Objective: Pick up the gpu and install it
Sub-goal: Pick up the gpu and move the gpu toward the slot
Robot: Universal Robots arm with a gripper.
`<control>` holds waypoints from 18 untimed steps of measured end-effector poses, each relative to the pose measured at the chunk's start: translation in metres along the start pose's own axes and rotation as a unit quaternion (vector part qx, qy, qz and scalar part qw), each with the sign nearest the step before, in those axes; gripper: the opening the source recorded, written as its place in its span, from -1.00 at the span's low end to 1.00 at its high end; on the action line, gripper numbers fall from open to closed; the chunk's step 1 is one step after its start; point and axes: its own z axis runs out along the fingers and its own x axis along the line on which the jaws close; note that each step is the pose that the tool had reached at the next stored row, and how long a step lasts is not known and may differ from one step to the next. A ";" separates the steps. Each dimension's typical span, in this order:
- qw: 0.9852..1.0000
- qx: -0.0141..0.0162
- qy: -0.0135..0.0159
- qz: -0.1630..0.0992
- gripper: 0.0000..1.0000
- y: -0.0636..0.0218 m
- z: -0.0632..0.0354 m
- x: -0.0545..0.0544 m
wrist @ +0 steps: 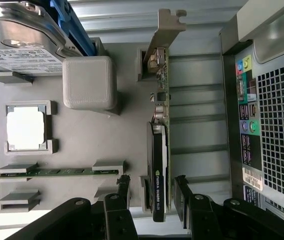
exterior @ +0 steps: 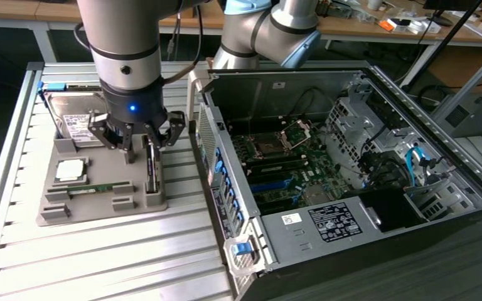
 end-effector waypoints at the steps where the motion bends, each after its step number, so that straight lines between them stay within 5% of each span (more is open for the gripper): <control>1: 1.000 0.000 0.000 0.000 -0.04 0.0000 0.0002 0.000; 18: 1.000 0.000 0.000 0.000 -0.04 -0.0002 0.0045 0.000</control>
